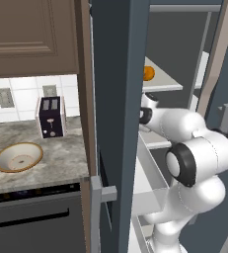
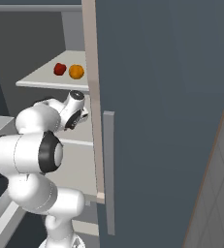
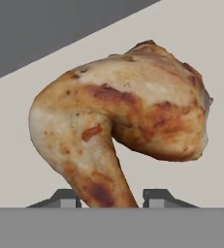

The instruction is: Take the bell pepper, chicken drumstick, and orange from the freezer and place them in the bowl on the counter.

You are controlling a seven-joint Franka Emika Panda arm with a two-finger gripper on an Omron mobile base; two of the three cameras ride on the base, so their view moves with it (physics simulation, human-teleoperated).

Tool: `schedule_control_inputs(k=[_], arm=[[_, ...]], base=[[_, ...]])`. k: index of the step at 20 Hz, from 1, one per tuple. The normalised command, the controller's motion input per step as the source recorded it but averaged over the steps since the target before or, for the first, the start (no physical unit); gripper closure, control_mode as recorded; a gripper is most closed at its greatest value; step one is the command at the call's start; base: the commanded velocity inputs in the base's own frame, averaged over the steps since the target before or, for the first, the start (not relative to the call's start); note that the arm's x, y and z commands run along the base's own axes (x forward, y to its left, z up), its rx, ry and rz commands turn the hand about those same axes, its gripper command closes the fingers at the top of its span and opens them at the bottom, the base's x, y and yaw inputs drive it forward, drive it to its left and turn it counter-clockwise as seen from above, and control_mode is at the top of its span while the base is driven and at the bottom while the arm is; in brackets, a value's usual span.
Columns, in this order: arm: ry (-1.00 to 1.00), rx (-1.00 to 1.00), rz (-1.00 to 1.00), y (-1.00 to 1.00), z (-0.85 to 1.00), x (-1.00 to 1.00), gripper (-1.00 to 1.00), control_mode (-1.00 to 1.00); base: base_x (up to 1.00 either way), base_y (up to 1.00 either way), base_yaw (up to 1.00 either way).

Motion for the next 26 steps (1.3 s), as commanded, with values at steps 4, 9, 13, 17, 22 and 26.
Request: schedule_control_inputs(k=[4, 9, 13, 17, 22, 26], arm=[[-0.10, 0.00, -0.08, -0.16, 0.00, -0.29, 1.00, -1.00], [-0.09, 0.00, -0.15, -0.17, 0.01, -0.37, 1.00, -1.00], [-0.03, 0.00, -0.17, -0.11, 0.09, -0.35, 1.00, -1.00], [0.00, 0.00, -0.15, -0.10, 0.21, -0.31, 1.00, -1.00], [0.00, 0.00, -0.14, -0.12, 0.29, -0.24, 1.00, -1.00], [0.00, 0.00, -0.13, -0.07, 0.28, -0.14, 1.00, -1.00]], base=[[0.00, 0.00, 0.00], [0.00, 0.00, 0.00], [0.00, 0.00, 0.00], [0.00, 0.00, 0.00], [0.00, 0.00, 0.00], [0.00, 0.00, 0.00]])
